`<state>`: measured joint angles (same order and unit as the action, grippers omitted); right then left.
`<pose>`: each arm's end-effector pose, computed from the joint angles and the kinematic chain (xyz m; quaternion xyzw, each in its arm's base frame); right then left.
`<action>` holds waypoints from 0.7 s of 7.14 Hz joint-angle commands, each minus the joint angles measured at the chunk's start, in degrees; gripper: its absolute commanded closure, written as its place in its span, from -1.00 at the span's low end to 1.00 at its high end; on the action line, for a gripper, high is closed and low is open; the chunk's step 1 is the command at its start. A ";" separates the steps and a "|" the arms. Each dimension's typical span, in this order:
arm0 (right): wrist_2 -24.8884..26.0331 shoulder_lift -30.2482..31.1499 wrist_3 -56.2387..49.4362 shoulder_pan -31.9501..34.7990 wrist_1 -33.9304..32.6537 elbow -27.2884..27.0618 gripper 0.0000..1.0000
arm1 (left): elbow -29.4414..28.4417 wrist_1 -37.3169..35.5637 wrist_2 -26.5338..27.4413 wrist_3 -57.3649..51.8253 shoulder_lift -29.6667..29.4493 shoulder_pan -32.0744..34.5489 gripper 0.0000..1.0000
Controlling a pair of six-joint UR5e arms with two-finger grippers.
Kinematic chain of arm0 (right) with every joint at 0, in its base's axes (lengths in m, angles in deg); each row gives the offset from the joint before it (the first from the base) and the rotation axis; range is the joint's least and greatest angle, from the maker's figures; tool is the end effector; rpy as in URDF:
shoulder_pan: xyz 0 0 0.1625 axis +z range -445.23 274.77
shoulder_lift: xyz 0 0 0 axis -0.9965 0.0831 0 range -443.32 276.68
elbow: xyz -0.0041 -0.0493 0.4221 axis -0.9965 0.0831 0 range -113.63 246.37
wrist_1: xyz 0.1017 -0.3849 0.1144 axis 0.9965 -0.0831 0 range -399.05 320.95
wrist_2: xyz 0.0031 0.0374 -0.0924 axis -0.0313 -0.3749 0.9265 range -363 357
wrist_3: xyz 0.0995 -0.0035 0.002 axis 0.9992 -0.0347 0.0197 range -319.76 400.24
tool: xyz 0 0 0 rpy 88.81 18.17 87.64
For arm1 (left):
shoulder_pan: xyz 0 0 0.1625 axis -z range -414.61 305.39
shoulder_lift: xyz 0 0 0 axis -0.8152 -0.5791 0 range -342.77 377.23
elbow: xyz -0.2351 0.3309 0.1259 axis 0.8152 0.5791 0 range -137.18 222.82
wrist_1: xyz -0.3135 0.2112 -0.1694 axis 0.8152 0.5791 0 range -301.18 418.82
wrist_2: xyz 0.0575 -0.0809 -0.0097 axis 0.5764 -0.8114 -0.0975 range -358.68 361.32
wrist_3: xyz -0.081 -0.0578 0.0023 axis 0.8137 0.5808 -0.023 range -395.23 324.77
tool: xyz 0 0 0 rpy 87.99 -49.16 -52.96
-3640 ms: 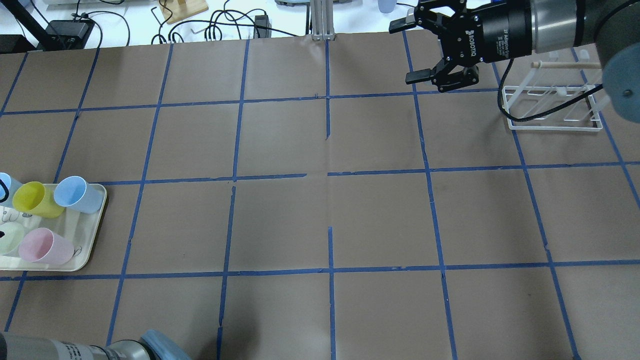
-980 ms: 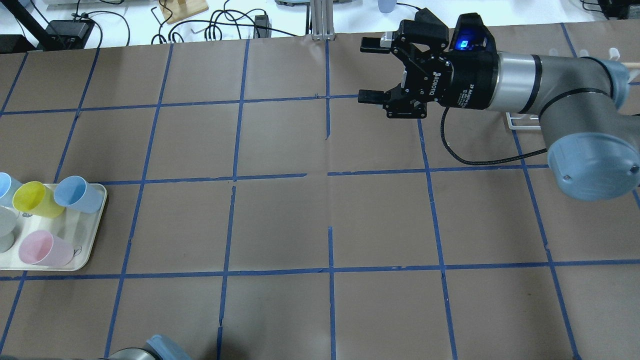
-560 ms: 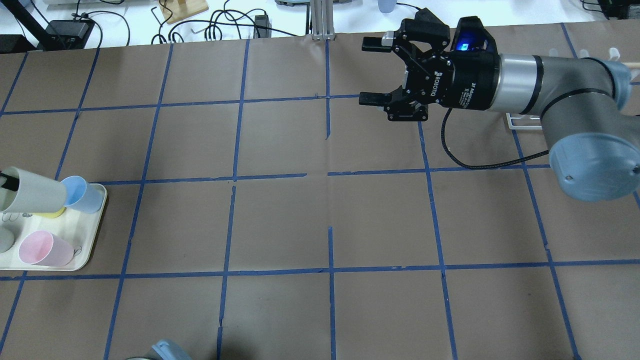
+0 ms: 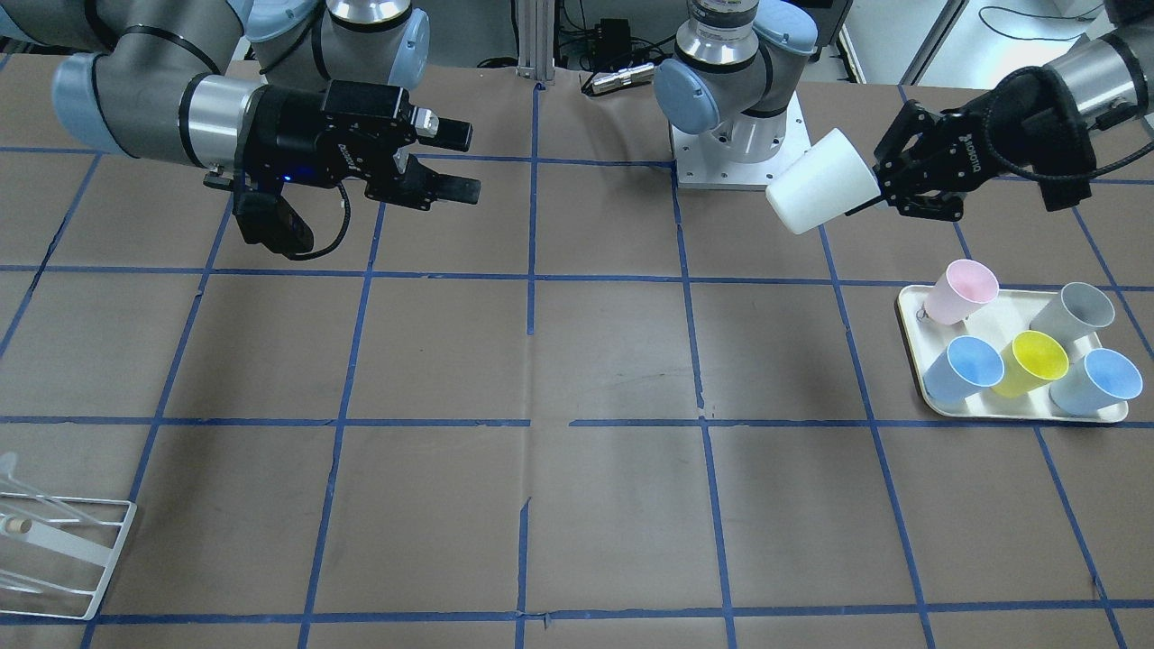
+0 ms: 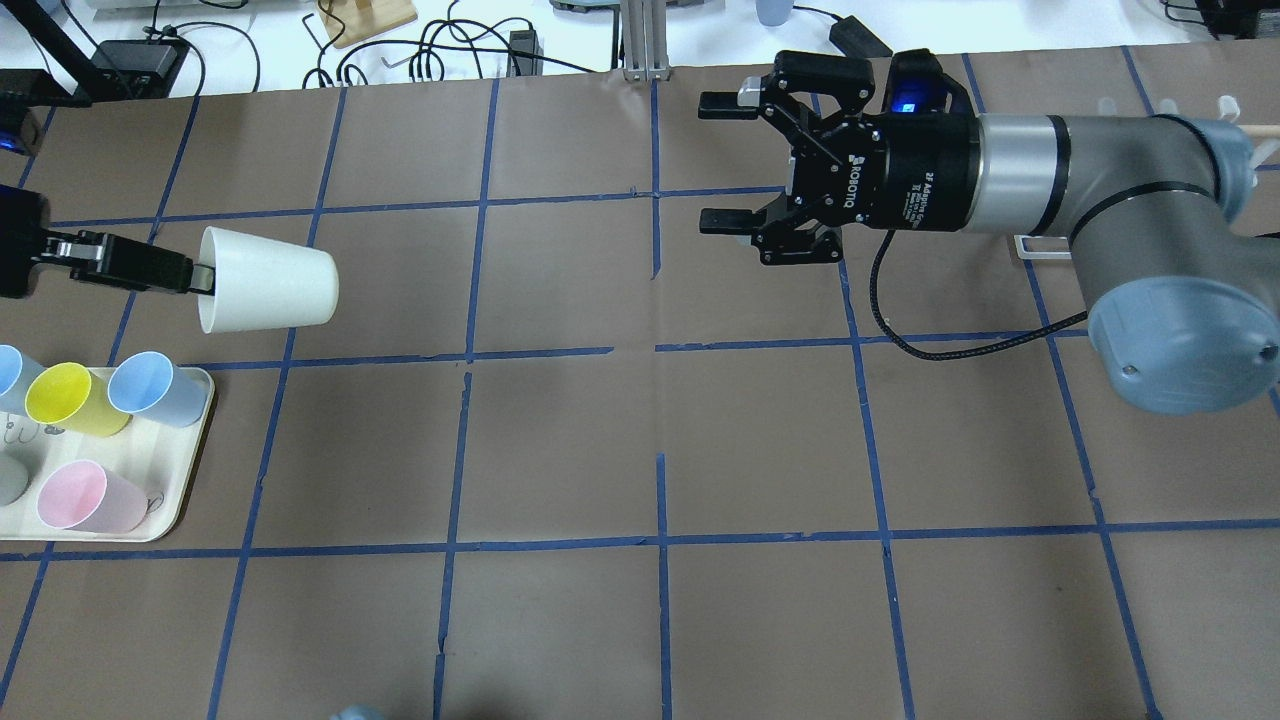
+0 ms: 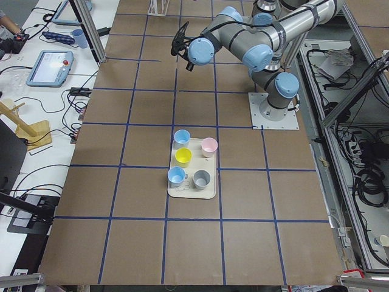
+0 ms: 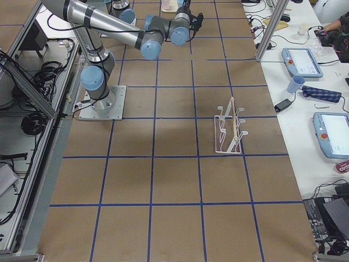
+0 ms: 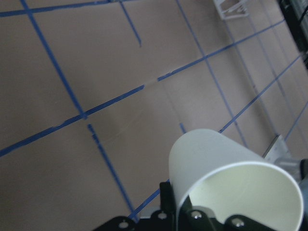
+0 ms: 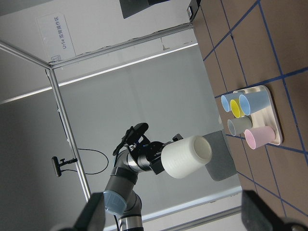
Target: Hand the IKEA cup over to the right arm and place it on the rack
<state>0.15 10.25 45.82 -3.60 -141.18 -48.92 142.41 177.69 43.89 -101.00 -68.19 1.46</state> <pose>0.1669 -0.4645 0.4196 0.1448 0.7114 0.0440 0.6863 0.0530 -0.4489 0.4404 -0.1275 -0.8744 0.1221 0.4520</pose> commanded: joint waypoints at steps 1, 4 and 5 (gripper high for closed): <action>-0.59 0.65 -0.30 0.11 -0.87 0.06 -1.00 | 2.61 0.83 -17.17 8.77 -0.36 8.05 1.00; -2.08 0.91 -6.19 0.19 -2.63 -1.33 -1.00 | 6.30 3.80 -32.31 14.49 0.59 18.25 1.00; -4.35 0.83 -6.19 0.37 -3.85 -2.39 -1.00 | 7.62 3.82 -33.85 14.87 -0.26 20.20 1.00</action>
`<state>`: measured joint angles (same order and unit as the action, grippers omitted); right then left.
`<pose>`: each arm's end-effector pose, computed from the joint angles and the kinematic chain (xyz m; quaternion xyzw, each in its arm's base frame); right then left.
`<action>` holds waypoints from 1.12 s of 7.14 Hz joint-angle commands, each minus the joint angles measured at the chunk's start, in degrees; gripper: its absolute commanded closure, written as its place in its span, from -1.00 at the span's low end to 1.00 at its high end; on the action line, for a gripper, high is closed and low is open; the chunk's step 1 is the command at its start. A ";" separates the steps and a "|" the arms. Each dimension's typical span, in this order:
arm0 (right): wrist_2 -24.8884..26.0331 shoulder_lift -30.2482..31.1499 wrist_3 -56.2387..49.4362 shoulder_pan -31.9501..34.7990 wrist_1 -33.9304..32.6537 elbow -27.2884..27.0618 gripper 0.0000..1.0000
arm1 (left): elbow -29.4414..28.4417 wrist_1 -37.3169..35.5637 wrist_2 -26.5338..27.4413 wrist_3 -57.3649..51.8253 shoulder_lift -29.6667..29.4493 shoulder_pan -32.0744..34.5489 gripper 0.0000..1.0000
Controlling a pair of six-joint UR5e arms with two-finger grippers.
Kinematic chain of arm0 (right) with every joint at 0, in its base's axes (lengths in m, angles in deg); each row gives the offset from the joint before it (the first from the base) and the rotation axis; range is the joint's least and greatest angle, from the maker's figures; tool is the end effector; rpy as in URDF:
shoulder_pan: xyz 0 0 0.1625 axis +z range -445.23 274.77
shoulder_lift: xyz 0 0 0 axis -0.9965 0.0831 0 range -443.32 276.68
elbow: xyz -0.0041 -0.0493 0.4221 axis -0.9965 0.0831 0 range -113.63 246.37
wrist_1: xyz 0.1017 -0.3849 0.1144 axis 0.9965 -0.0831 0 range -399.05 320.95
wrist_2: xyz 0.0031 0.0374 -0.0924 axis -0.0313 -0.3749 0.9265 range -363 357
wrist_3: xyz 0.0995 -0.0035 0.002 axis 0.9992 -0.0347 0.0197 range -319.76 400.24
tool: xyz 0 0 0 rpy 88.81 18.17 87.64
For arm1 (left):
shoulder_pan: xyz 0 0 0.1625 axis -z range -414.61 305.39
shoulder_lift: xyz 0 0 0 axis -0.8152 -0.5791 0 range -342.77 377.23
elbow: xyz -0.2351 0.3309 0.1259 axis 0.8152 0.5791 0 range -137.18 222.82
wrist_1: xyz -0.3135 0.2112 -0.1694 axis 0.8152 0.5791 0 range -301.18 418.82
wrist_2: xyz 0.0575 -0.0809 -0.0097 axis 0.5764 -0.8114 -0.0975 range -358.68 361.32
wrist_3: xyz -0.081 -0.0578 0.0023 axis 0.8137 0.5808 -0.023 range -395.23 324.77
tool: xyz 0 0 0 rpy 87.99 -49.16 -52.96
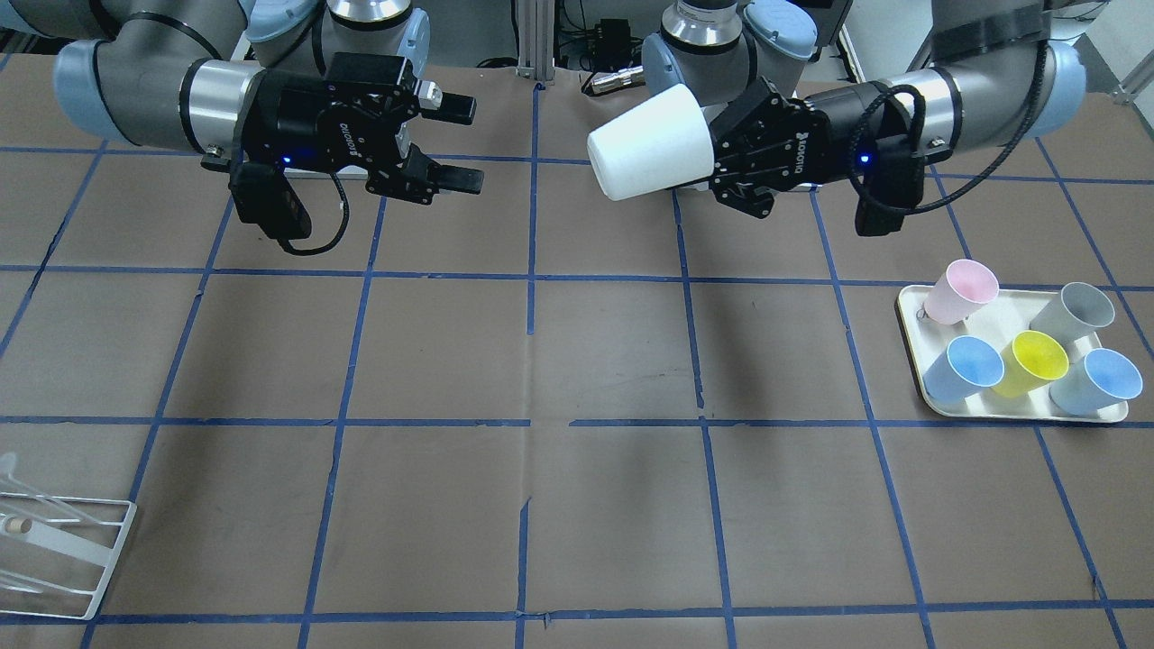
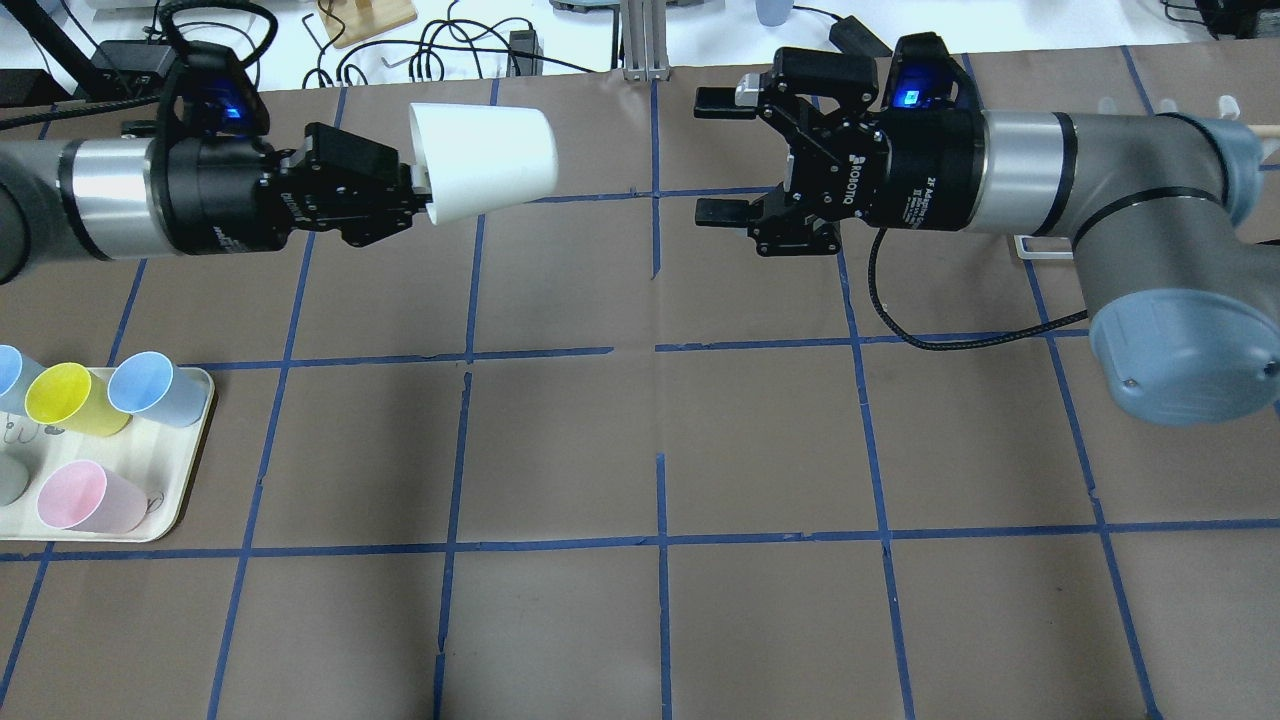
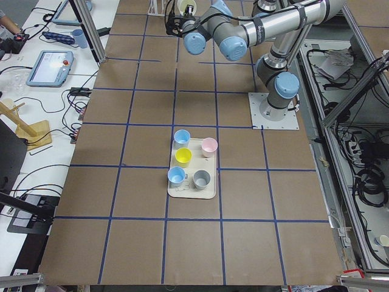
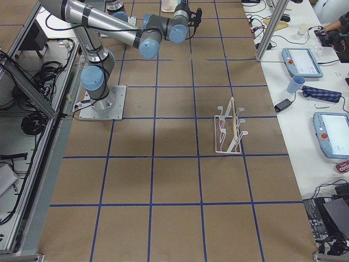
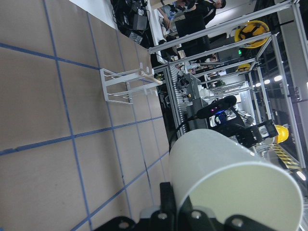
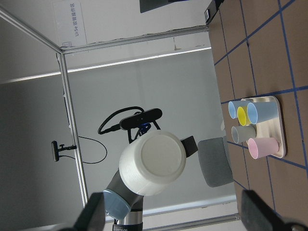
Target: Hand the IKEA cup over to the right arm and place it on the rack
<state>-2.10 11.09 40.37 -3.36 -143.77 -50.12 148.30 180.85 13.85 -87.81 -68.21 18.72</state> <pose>0.1698 -0.4581 0.4246 0.0961 0.7061 -0.0032 0.7016 -0.1033 -0.4585 0.4281 -0.0058 -0.7611 0.0959 0.6414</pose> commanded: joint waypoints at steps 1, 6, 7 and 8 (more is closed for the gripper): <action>-2.12 0.07 -0.57 0.22 -1.28 -1.37 -1.00 | 2.62 0.67 -6.69 1.86 -0.78 5.14 1.00; -2.92 0.33 4.26 0.31 -1.19 -0.94 -1.00 | 3.59 0.23 -8.83 2.75 -1.40 9.46 1.00; -2.83 0.86 4.27 1.53 -1.19 -1.29 -1.00 | 3.51 0.05 -8.83 3.01 -1.57 9.81 1.00; -2.83 0.86 4.44 1.97 -1.19 -1.29 -1.00 | 3.51 0.05 -8.83 3.01 -1.92 9.82 1.00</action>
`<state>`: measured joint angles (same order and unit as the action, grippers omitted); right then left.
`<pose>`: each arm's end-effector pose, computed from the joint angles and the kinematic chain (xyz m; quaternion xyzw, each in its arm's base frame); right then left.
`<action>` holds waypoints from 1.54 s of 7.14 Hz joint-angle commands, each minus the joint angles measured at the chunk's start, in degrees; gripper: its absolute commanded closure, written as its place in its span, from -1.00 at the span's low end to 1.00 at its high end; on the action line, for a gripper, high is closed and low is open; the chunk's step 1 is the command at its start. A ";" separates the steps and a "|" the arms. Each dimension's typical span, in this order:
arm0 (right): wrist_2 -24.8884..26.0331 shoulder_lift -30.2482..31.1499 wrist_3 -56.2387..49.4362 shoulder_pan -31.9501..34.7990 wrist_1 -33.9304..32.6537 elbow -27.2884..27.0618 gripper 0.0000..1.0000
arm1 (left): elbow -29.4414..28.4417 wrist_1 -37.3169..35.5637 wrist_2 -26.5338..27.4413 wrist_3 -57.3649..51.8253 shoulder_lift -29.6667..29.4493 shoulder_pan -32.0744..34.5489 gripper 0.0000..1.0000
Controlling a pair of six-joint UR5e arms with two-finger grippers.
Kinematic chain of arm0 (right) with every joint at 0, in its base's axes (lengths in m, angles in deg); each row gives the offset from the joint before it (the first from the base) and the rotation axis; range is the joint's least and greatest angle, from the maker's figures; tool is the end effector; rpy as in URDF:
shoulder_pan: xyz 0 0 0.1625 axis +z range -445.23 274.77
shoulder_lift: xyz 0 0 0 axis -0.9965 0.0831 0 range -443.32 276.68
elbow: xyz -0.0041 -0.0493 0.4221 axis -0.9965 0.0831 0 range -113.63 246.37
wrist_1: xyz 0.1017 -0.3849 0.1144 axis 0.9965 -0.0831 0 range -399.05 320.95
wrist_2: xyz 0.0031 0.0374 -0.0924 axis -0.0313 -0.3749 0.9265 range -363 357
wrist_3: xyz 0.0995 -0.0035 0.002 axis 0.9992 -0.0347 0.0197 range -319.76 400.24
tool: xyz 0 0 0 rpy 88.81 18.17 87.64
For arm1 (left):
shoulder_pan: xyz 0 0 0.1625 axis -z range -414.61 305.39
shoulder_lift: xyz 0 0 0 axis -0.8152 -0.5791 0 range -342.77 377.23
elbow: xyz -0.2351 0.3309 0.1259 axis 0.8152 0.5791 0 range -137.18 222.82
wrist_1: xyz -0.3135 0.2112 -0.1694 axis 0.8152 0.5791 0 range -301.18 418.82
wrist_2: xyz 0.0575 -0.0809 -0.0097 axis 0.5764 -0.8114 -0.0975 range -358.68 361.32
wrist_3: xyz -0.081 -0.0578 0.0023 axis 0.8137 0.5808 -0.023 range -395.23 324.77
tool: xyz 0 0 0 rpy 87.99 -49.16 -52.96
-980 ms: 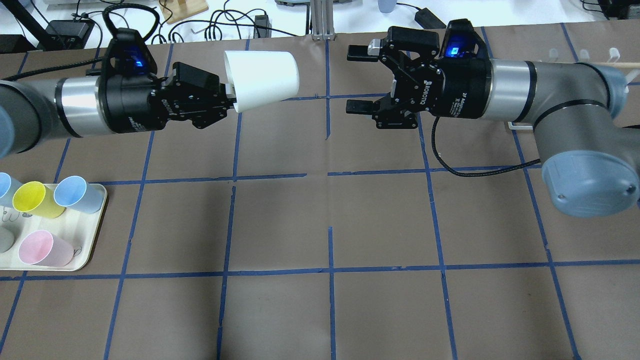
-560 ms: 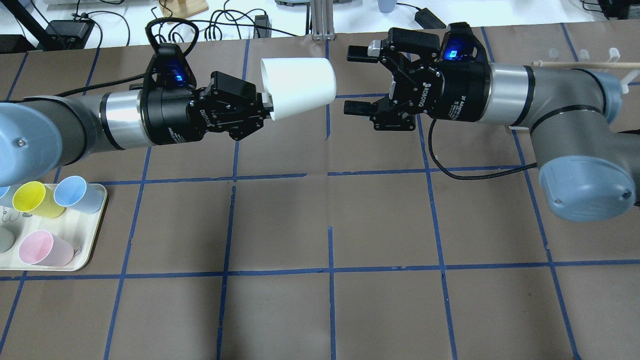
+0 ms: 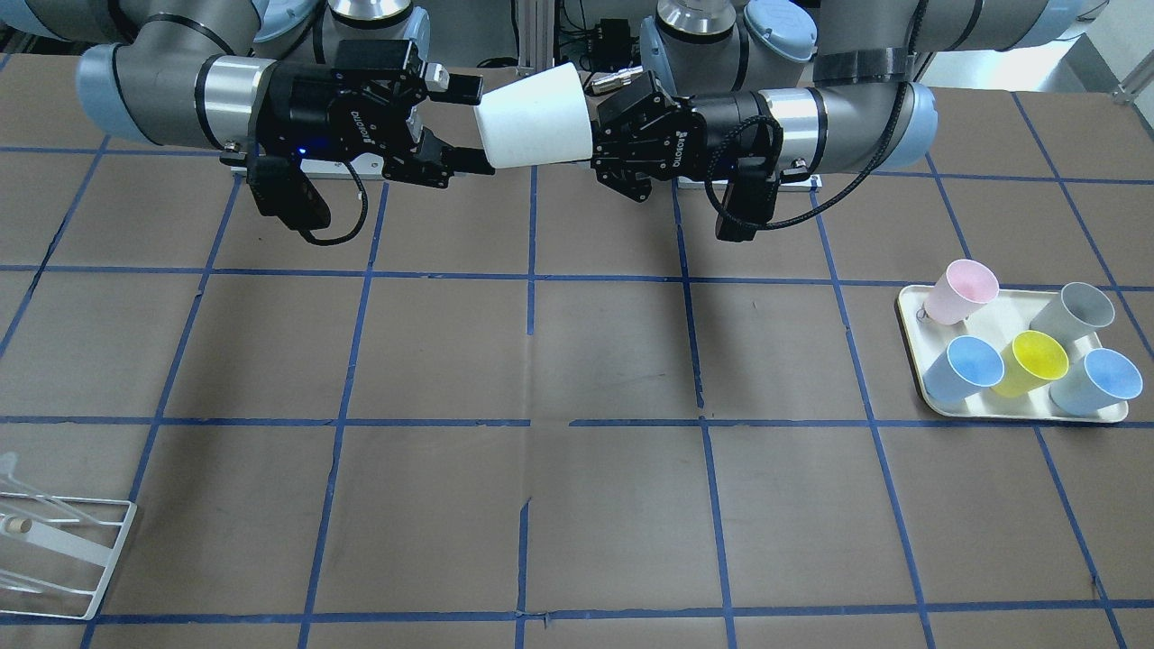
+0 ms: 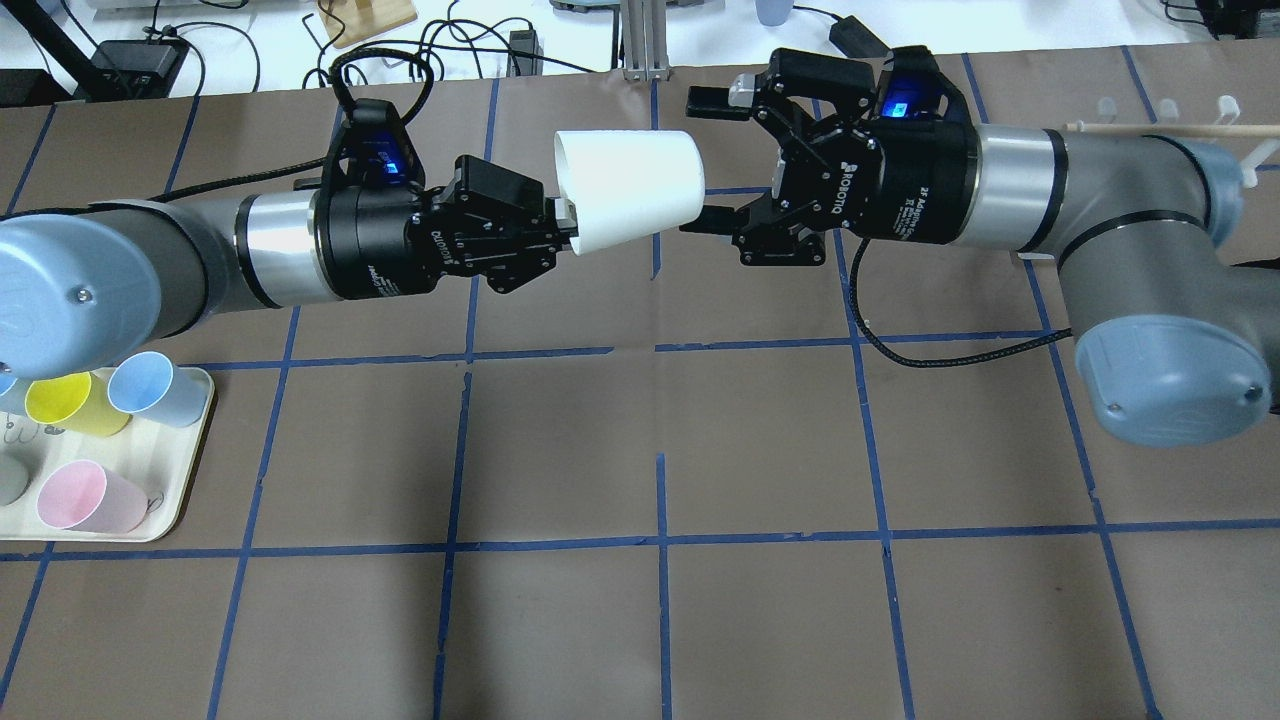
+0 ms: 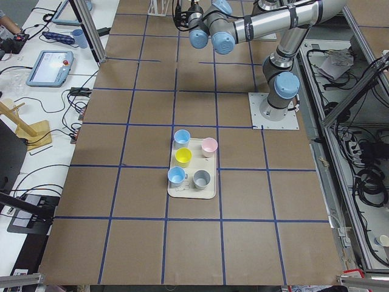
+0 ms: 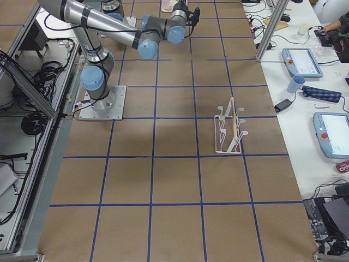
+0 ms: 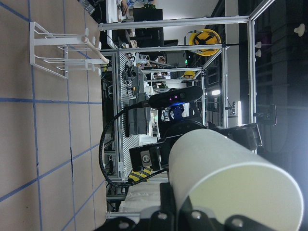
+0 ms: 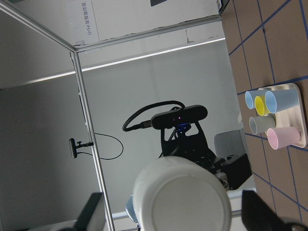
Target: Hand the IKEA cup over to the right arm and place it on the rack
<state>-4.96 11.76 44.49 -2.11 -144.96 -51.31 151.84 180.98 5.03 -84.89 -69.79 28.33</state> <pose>0.1804 -0.4487 0.4270 0.1090 0.6864 0.0241 0.7186 -0.1796 -0.4420 0.3999 0.0183 -0.7220 0.0344 0.6908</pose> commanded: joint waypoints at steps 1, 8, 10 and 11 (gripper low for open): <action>0.11 0.19 1.19 0.72 0.00 -0.09 -1.00 | -0.04 -0.08 -0.02 0.09 -0.51 0.29 1.00; 0.03 0.10 1.46 0.46 -0.18 0.00 0.22 | -0.21 -0.26 0.16 2.02 -0.52 0.29 -0.20; 0.03 0.01 1.46 0.28 -0.18 0.52 0.32 | -0.30 -0.26 0.16 2.11 -0.52 0.29 -0.36; 0.11 -0.16 1.46 0.19 -0.09 0.44 0.33 | -0.65 -0.35 0.25 3.85 -0.52 0.20 -0.73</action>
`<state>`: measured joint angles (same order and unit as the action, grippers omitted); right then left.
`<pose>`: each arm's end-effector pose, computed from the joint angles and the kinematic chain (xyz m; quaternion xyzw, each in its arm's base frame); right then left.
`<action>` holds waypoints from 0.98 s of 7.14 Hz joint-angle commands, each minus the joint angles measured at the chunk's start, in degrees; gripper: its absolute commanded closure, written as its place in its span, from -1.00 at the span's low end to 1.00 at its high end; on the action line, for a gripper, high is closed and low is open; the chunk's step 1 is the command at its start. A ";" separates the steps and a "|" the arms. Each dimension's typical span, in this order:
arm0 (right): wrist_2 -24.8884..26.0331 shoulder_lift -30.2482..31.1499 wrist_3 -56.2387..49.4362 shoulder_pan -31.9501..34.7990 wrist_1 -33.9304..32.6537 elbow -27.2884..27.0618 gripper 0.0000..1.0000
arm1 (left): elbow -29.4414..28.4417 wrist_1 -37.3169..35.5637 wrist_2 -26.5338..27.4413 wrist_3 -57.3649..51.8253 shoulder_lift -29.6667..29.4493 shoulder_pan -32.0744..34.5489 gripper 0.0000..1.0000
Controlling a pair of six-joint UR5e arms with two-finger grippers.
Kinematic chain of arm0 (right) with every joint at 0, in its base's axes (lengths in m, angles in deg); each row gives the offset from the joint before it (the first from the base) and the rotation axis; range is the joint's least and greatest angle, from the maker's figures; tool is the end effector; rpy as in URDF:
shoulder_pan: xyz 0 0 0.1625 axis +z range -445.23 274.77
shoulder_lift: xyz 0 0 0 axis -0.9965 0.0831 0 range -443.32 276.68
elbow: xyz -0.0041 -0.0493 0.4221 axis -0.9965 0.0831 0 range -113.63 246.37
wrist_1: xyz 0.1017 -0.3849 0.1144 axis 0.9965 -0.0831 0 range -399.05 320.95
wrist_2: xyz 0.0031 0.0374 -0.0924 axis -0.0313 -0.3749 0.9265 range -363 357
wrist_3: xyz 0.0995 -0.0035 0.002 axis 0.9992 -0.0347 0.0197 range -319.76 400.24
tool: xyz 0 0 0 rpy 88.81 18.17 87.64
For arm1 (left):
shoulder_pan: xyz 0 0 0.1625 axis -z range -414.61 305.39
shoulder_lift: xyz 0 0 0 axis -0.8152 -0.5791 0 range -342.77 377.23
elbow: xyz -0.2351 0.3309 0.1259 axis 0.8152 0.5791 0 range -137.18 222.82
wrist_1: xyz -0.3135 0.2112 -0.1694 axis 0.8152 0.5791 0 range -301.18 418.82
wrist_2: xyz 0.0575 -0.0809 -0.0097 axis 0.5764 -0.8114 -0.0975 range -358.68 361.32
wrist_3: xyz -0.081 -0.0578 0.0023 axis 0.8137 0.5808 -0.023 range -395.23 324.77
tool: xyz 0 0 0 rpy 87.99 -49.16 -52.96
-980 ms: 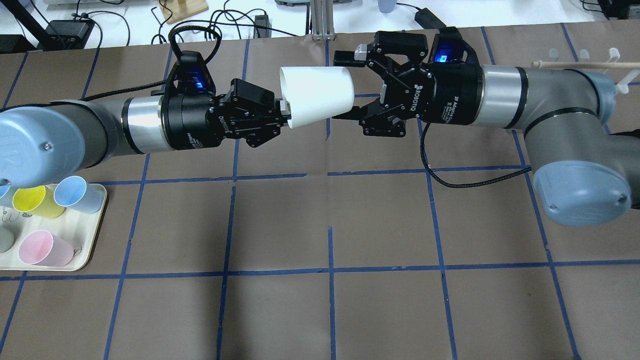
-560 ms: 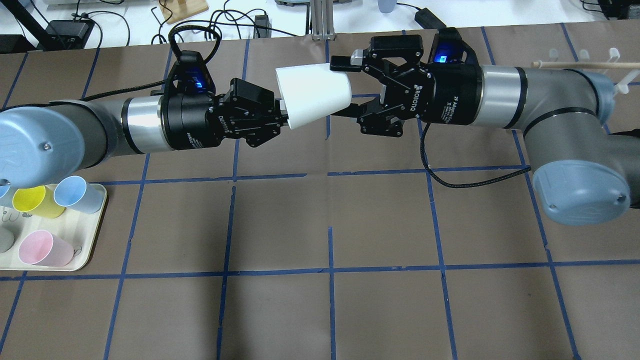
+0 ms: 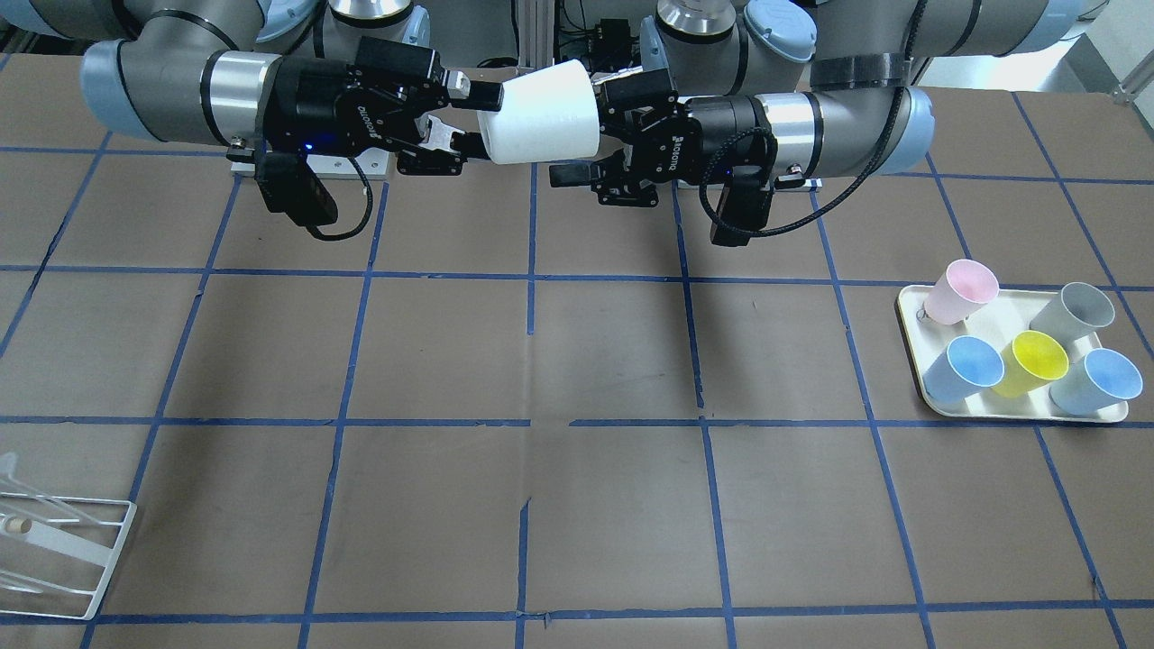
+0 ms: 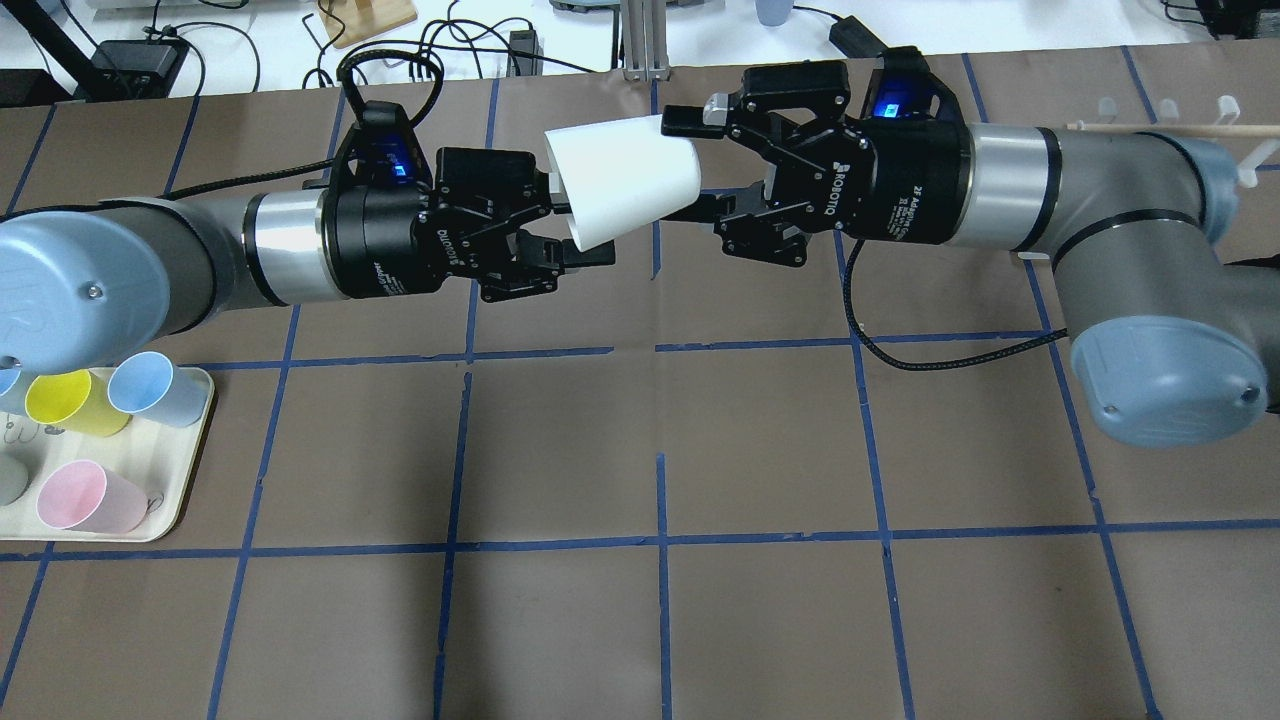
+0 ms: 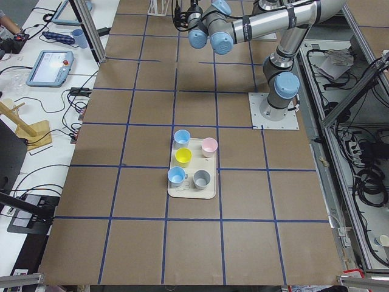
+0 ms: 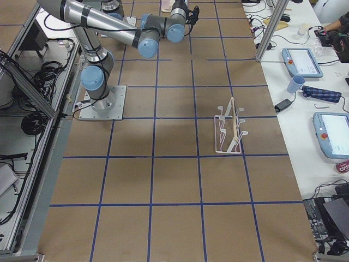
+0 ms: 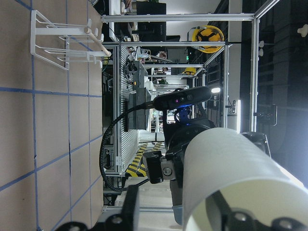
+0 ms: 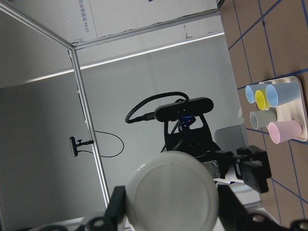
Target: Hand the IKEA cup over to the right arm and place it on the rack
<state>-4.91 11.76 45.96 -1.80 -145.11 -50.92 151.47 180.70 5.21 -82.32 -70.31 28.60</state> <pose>0.1827 -0.4488 0.4303 0.1126 0.6861 0.0320 0.7180 -0.1813 -0.4446 0.3991 0.0312 -0.7223 0.0172 0.6907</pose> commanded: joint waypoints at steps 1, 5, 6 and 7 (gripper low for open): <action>0.07 -0.25 0.09 -0.98 0.07 0.13 0.35 | -0.80 -1.81 0.50 4.69 0.26 -0.59 -0.87; -0.02 1.68 5.07 -6.94 -0.02 0.57 0.36 | -11.41 -5.51 23.27 26.48 0.87 -6.04 -1.00; 0.15 2.21 5.44 -8.62 -0.02 0.57 0.36 | -14.13 -8.39 33.10 31.39 0.44 -5.95 -1.00; 2.07 2.30 5.45 -10.46 -0.20 0.57 0.41 | -14.68 -14.16 43.21 36.66 0.18 -5.60 -1.00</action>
<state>-4.35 13.71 50.89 -10.01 -145.17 -50.37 138.44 171.79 36.71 -51.76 -69.83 22.85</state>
